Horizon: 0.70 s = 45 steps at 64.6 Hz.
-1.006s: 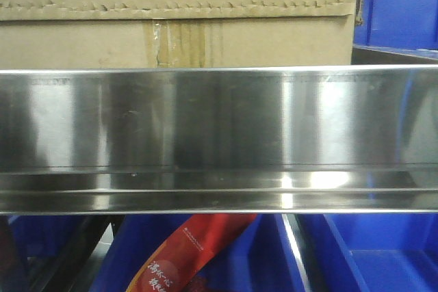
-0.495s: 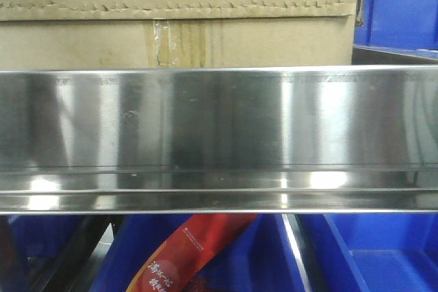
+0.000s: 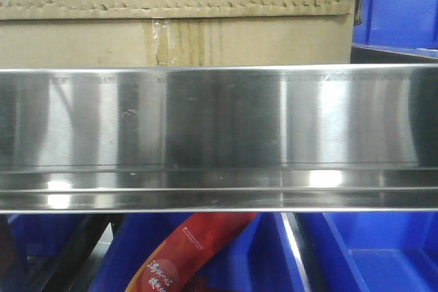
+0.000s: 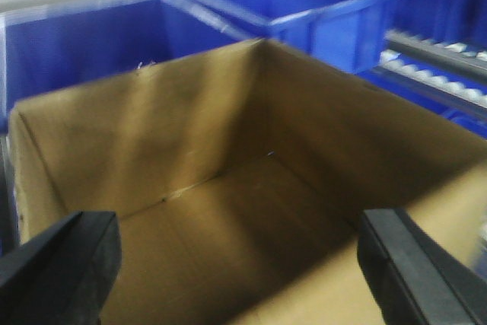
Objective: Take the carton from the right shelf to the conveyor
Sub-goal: 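Close both grippers on the carton's opposite side walls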
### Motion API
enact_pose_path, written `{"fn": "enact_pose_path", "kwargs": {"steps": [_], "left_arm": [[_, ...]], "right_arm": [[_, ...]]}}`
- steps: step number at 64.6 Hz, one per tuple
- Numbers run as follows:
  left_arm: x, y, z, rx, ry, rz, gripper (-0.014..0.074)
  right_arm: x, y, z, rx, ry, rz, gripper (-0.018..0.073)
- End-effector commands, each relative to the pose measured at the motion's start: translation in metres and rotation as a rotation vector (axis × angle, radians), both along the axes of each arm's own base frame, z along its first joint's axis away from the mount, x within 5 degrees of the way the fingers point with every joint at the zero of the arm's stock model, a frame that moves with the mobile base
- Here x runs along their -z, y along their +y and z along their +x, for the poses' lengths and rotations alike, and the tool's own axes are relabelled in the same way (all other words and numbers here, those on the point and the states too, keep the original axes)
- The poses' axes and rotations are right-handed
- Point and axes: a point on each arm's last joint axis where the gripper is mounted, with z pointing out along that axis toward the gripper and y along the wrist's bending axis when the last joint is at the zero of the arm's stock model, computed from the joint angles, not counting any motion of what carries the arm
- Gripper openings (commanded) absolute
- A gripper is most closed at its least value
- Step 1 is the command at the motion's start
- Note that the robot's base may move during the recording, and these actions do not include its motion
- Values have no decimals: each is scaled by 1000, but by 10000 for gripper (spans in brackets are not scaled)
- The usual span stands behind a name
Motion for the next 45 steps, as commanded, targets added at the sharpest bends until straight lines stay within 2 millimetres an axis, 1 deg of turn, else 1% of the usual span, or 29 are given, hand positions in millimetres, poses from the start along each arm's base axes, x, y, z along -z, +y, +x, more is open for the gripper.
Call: {"fn": "enact_pose_path", "kwargs": {"steps": [1, 2, 3, 4, 5, 6, 7, 8, 13, 17, 22, 26, 34, 40, 45], "left_arm": [[-10, 3, 20, -99, 64, -8, 536], [-7, 3, 26, -122, 96, -5, 536], [-11, 5, 29, -143, 97, 0, 536], [-8, 5, 35, -164, 125, 8, 536], [-11, 6, 37, -178, 130, 10, 536], [-9, 7, 43, -201, 155, 19, 536], [-11, 8, 45, -213, 157, 21, 536], [-11, 8, 49, -224, 169, 25, 536], [-7, 13, 68, -275, 228, 42, 536], [-3, 16, 81, -305, 261, 48, 536], [3, 22, 95, -335, 283, 51, 536], [10, 27, 105, -358, 301, 56, 536], [25, 36, 124, -396, 341, 67, 536], [38, 37, 138, -407, 368, 73, 536], [47, 37, 147, -407, 388, 74, 536]], "right_arm": [[-13, 5, 15, 3, 57, -17, 559], [-14, 6, 18, 8, 70, -15, 559], [-16, 8, 23, 14, 83, -20, 559], [-18, 8, 26, 23, 94, -18, 559], [-17, 10, 33, 33, 110, -28, 559], [-21, 10, 35, 41, 109, -29, 559], [-20, 11, 41, 53, 132, -39, 559], [-23, 11, 43, 59, 131, -41, 559], [-26, 16, 61, 88, 165, -70, 559], [-28, 25, 76, 87, 157, -65, 559], [-25, 37, 94, 78, 166, -58, 559], [-19, 42, 105, 84, 187, -51, 559], [6, 53, 132, 101, 264, -57, 559], [24, 60, 149, 102, 312, -79, 559], [36, 64, 159, 103, 342, -93, 559]]}}
